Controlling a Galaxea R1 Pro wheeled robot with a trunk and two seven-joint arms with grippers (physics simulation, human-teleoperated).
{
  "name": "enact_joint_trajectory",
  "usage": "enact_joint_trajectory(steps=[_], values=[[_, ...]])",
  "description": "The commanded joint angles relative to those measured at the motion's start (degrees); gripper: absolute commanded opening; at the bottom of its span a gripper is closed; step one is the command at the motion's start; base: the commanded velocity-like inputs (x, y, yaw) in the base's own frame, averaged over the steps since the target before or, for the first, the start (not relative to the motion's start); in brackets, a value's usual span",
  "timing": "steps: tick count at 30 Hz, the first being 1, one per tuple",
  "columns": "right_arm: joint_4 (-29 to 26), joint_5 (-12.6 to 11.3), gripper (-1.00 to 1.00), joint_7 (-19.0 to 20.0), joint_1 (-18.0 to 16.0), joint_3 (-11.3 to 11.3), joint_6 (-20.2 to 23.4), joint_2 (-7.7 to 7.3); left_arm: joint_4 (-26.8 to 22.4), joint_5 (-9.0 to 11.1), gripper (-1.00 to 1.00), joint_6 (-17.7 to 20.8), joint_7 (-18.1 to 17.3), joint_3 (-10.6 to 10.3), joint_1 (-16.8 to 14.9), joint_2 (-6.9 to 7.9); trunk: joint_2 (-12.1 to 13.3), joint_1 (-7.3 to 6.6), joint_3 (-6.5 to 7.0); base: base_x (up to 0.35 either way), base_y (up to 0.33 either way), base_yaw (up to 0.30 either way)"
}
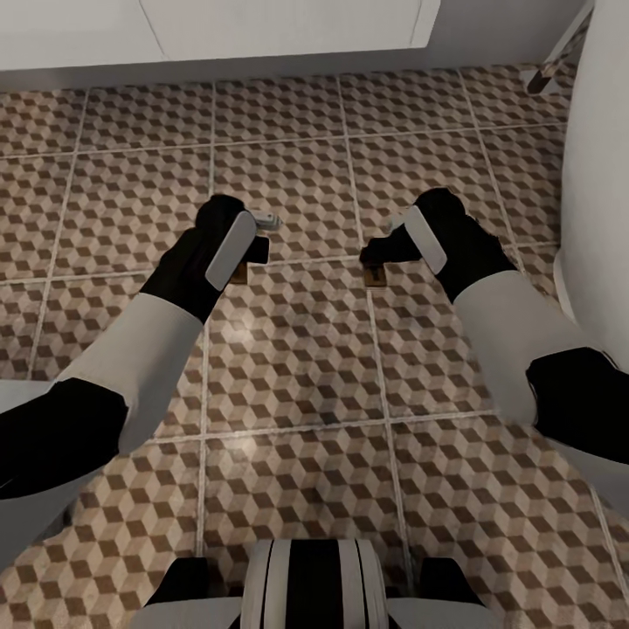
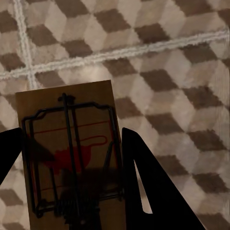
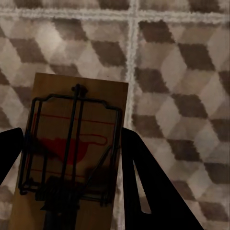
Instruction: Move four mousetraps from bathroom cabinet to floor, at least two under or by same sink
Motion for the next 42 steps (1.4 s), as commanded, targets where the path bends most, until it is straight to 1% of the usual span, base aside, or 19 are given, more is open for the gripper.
enact_joint_trajectory(steps=[1,5,9,13,18,22,25,29,36,42], values=[[0.46,-0.79,-1.00,-0.71,-0.86,0.20,0.15,-0.02,0.30,0.43,-1.00,0.17,0.44,-0.14,-0.47,-0.01,-0.03,0.01,-0.26,0.000,0.000,0.000],[1.72,-0.80,-1.00,-0.71,-2.82,0.20,0.15,-0.02,1.39,0.43,-1.00,0.17,0.40,-0.14,-1.64,-0.10,-0.08,0.12,-0.99,0.000,0.000,0.000],[2.89,-0.80,-1.00,-0.68,-4.62,0.20,0.15,-0.01,2.19,0.45,-1.00,0.17,0.27,-0.14,-2.59,-0.14,-0.13,0.22,-0.99,0.000,0.000,0.000],[4.16,-0.82,-1.00,-0.69,-6.72,0.20,0.15,0.06,3.06,0.44,-1.00,0.17,-0.78,-0.14,-3.96,-0.15,-0.19,0.32,-0.99,0.000,0.000,0.000],[6.12,-0.83,-1.00,-0.70,-9.28,0.20,0.15,0.54,4.55,0.43,-1.00,0.17,-1.64,-0.14,-5.92,-0.16,-0.26,0.45,-0.99,0.000,0.000,0.000],[8.02,-0.84,-1.00,-0.71,-11.88,0.20,0.15,0.98,5.29,0.43,-1.00,0.17,-1.96,-0.14,-8.44,-0.16,-0.31,0.55,-0.99,0.000,0.000,0.000],[8.51,-0.85,-1.00,-0.71,-12.80,0.20,0.15,1.56,5.57,0.43,-1.00,0.17,-2.03,-0.14,-9.54,-0.16,-0.35,0.63,-0.99,0.000,0.000,0.000],[8.83,-0.82,-1.00,-0.71,-14.06,0.20,0.15,2.12,5.73,0.44,-1.00,0.17,-2.08,-0.14,-10.06,-0.22,-0.40,0.73,-0.99,0.000,0.000,0.000],[10.30,-0.78,-1.00,-0.73,-15.17,0.25,0.15,2.40,6.21,0.43,-1.00,0.17,-2.08,-0.14,-10.29,-0.65,-0.50,0.91,-0.99,0.000,0.000,0.000],[11.50,-0.77,-1.00,-0.78,-15.36,0.28,0.15,2.43,6.80,0.46,-1.00,0.17,-2.02,-0.10,-10.31,-0.88,-0.58,1.07,-0.99,0.000,0.000,0.000]])
